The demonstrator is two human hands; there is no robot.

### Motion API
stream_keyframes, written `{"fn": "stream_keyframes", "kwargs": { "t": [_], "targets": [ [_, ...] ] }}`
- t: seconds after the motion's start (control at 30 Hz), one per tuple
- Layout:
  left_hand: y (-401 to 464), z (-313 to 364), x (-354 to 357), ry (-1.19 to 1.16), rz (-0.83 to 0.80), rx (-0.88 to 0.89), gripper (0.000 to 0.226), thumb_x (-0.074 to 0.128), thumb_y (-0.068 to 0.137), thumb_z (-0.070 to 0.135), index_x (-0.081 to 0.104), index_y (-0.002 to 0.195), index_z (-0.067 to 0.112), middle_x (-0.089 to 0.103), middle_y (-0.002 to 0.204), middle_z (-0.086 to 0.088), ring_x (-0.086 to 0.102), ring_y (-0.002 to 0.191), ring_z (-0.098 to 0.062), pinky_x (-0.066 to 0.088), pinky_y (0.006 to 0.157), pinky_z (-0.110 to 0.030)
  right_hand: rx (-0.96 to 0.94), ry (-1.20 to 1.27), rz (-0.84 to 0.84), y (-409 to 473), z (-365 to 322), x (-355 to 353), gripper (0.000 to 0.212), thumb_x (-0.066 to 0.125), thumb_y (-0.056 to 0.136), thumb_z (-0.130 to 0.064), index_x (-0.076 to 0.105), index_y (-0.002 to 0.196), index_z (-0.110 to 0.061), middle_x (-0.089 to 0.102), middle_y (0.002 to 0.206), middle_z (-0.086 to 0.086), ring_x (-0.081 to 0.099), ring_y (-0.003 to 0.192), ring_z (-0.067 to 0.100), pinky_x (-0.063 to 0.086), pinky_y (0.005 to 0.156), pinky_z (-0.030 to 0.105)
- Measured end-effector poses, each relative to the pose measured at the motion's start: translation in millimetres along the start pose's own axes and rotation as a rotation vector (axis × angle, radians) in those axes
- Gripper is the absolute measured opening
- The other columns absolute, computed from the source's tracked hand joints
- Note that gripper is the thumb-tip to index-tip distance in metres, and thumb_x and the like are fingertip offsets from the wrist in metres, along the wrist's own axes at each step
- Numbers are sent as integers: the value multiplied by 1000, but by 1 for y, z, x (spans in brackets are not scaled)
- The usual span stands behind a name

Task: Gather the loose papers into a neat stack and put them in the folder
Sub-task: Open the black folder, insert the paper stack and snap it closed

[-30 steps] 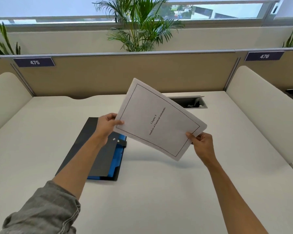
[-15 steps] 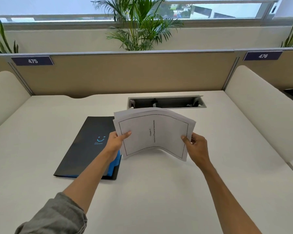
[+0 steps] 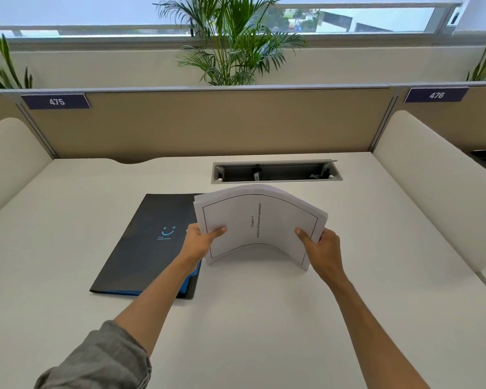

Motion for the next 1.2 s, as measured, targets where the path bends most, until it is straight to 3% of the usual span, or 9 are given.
{"fn": "stream_keyframes", "kwargs": {
  "t": [0.33, 0.5, 0.6, 0.7, 0.77, 0.93, 1.0, 1.1, 1.2],
  "targets": [
    [-3, -12, 4, -26, 0, -16, 24, 77, 81, 15, 70, 97, 31, 76, 92, 15, 70, 88, 0, 52, 79, -22, 58, 38, 13, -3, 9, -3, 9, 70, 89, -29, 73, 93, -22, 74, 83, -7, 71, 83, 16, 58, 71, 36],
    [-5, -10, 5, 31, -8, 12, 25, 73, 86, 16, 67, 93, 39, 73, 87, 25, 66, 86, 7, 48, 74, -15, 96, 45, -4, -4, 17, -3, 19, 71, 89, -32, 74, 102, -18, 74, 89, -6, 71, 88, 17, 59, 77, 36],
    [-4, -8, 4, 47, 10, 15, 23, 70, 88, 17, 65, 92, 38, 73, 85, 21, 66, 86, 2, 47, 74, -16, 86, 44, 2, -4, 14, -4, 21, 72, 87, -31, 75, 102, -16, 73, 87, -10, 71, 87, 16, 58, 74, 32],
    [-2, 0, 4, 74, 22, 38, 19, 67, 90, 16, 64, 97, 34, 69, 92, 13, 62, 91, -5, 48, 76, -22, 19, 65, 81, -2, -3, -16, 26, 77, 83, -35, 74, 101, -16, 72, 85, -16, 71, 81, 6, 55, 62, 15],
    [1, 12, 4, 124, 5, 79, 15, 66, 91, 16, 65, 101, 27, 69, 94, 6, 61, 91, -9, 48, 76, -23, -85, 59, 190, 0, -24, -32, 27, 78, 80, -39, 71, 99, -21, 72, 85, -15, 70, 75, 2, 53, 60, 11],
    [12, 46, 1, 276, -14, 150, 7, 62, 93, 18, 68, 95, 16, 67, 90, 5, 60, 86, -7, 46, 68, -19, -353, -256, 376, 7, -79, -59, 36, 78, 81, -38, 67, 108, -15, 74, 90, 1, 67, 74, 15, 47, 62, 8],
    [14, 60, 3, 352, -26, 188, 11, 61, 94, 19, 70, 90, 13, 67, 85, 4, 61, 81, -6, 47, 67, -21, -432, -410, 338, 13, -99, -56, 40, 78, 80, -41, 69, 110, -16, 75, 94, 0, 69, 77, 19, 52, 69, 22],
    [16, 81, 14, 448, -98, 234, 15, 59, 96, 22, 71, 92, 14, 67, 86, 3, 63, 83, -15, 52, 71, -26, -512, -557, 149, 23, -120, -35, 52, 76, 79, -47, 67, 121, -18, 75, 107, 1, 70, 93, 24, 56, 83, 41],
    [17, 99, 23, 505, -163, 255, 20, 58, 96, 22, 73, 100, 9, 70, 93, -7, 65, 90, -29, 55, 82, -45, -459, -579, -93, 32, -124, -9, 49, 69, 85, -47, 61, 129, -27, 72, 115, -2, 66, 100, 22, 55, 86, 40]
  ]
}}
Point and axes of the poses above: each hand's wrist, its own y-axis towards the middle knuckle, its own x-axis out of the palm, z = x × y, the point moved 9 cm from there along y, towards the middle knuckle
